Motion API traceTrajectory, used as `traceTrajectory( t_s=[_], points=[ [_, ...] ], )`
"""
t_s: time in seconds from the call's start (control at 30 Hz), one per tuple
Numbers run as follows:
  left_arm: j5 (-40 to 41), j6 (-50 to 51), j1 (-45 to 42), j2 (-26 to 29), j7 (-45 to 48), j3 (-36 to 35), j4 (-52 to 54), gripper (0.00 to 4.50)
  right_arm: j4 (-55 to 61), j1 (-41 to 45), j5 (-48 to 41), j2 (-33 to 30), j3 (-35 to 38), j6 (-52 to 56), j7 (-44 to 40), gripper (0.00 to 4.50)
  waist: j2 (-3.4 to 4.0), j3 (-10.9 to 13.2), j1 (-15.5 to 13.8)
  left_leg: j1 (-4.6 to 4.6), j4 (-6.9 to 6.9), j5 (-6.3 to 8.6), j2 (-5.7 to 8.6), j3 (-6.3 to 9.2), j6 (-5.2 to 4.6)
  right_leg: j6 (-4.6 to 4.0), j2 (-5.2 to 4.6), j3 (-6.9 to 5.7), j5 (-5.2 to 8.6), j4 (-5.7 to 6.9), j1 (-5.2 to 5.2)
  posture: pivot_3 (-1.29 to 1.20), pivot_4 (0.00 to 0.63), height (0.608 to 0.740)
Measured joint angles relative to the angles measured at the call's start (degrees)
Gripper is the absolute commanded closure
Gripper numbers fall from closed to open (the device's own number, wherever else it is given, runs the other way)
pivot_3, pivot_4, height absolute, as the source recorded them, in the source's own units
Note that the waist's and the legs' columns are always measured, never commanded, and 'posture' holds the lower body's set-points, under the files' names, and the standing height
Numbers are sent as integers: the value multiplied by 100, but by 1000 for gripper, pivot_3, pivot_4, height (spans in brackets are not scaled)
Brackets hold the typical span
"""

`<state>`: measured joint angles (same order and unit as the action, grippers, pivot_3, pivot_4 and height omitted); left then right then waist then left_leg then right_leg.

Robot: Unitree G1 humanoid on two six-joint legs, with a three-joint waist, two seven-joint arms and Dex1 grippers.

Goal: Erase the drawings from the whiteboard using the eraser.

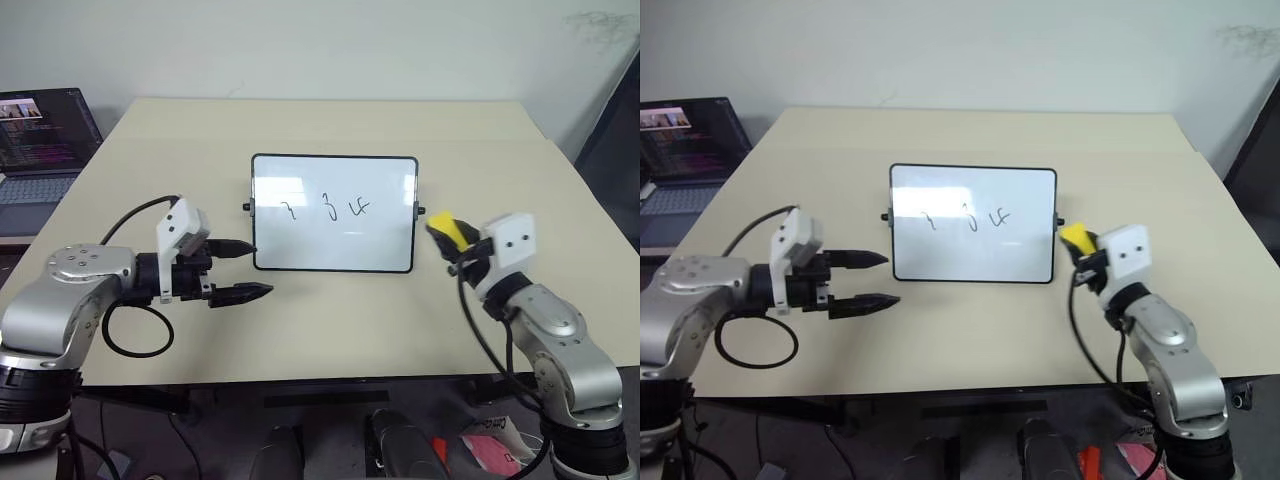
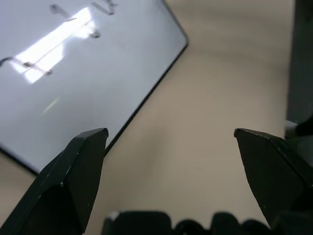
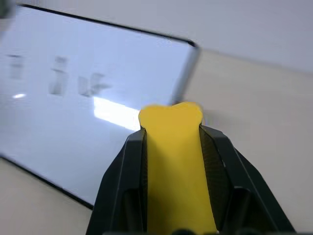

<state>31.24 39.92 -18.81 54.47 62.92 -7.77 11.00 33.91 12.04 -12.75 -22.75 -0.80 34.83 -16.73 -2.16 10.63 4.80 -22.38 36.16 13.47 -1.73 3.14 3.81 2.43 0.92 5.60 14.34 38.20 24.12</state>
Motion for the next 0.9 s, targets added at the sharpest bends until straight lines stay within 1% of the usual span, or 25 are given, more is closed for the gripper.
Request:
traceTrajectory(
  t_s=[0.13, 0.27, 0.43, 0.5, 0.67, 0.9],
  points=[
    [-36, 243, 87, 107, -310, -149, -69, 0, -93, 694, 262, 10, -646, 25, -136, 3306, -1, 0, 3, -1, 4, 0, 0, -2, 0, 2, 0, 1, -3, 0, 1, 0, 150, 740],
    [-98, 341, 82, 241, -395, -194, -416, 0, -566, 1573, 535, 113, -1290, 42, -341, 3308, -1, 0, 1, -2, -1, 0, -1, 1, 0, 0, 0, -4, -2, -2, 3, 0, 150, 740],
    [-241, 355, -191, 252, -566, -198, -911, 0, -1842, 2656, 959, 527, -1924, -195, -573, 3308, -1, 0, 1, -13, 2, 0, -1, 3, 0, -1, 0, -7, -4, -4, 9, 0, 150, 740],
    [-257, 355, -253, 251, -609, -197, -951, 0, -2471, 3157, 1124, 822, -2157, -303, -667, 3308, -1, 0, 2, -15, 1, 0, -1, 4, 0, -7, 0, -7, -7, -3, 12, 0, 150, 740],
    [-257, 355, -343, 212, -590, -134, -952, 0, -3844, 4099, 1446, 1449, -2454, -758, -813, 3321, -1, 0, 6, -26, -2, 0, -1, 7, 0, -27, -1, -10, -19, -3, 22, 0, 150, 740],
    [-256, 323, -285, 209, -426, -47, -882, 0, -5789, 4787, 1943, 1844, -2526, -1657, -793, 3326, -3, -1, 9, -31, 0, 0, 1, 12, 1, -29, -3, -14, -21, -3, 24, 0, 150, 740]
  ],
)
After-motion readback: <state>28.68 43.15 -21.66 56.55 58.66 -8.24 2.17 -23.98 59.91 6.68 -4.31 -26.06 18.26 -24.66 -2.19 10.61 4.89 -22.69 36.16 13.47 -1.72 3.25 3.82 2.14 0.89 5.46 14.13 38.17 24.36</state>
